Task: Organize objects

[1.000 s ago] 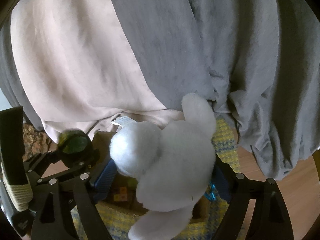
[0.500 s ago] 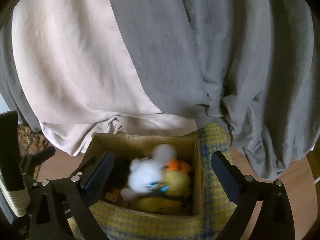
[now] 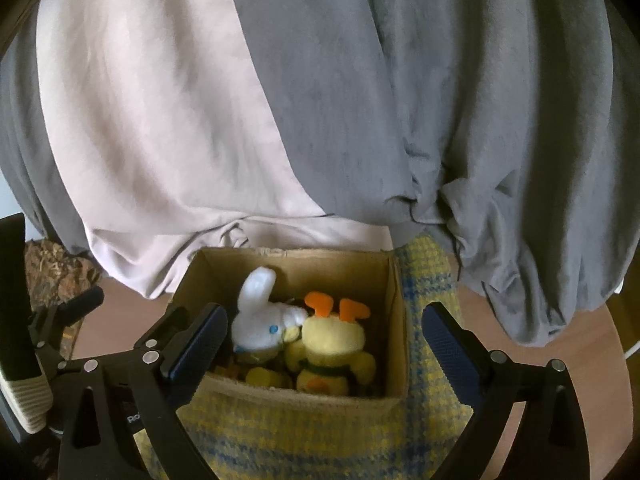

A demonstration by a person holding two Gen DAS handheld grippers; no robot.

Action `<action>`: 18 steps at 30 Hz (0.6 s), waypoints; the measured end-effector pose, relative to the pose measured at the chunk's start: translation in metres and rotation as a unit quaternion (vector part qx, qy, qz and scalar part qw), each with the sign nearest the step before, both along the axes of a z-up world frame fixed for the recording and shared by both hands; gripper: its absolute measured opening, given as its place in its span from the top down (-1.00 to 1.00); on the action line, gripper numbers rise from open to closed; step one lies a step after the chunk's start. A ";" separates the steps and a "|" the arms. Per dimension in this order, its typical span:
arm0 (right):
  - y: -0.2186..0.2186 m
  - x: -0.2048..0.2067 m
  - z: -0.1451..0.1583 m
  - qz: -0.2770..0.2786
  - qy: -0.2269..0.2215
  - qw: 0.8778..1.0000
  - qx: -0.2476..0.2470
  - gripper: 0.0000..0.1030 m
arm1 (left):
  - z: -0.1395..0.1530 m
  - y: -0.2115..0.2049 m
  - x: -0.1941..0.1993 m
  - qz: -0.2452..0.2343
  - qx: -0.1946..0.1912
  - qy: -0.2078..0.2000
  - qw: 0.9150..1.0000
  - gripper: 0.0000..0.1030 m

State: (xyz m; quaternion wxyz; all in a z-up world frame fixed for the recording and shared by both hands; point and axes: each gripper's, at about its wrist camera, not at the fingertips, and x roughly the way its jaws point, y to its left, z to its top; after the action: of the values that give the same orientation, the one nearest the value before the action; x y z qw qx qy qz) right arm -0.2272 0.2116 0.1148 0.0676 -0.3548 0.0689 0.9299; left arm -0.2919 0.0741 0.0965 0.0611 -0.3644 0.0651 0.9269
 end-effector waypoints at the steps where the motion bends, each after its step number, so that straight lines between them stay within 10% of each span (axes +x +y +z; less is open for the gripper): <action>1: -0.001 0.002 -0.001 -0.001 -0.001 1.000 0.001 -0.91 | -0.001 0.000 0.003 0.001 -0.004 0.003 1.000 -0.97; 18: 0.001 0.043 -0.009 -0.025 0.003 1.000 -0.009 -0.91 | -0.012 -0.018 0.048 0.033 -0.005 0.013 0.999 -0.98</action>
State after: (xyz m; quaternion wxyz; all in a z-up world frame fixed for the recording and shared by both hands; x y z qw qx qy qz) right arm -0.1846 0.2123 0.1056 0.0873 -0.3505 0.0868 0.9284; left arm -0.2440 0.0559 0.0842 0.0276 -0.3542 0.0586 0.9329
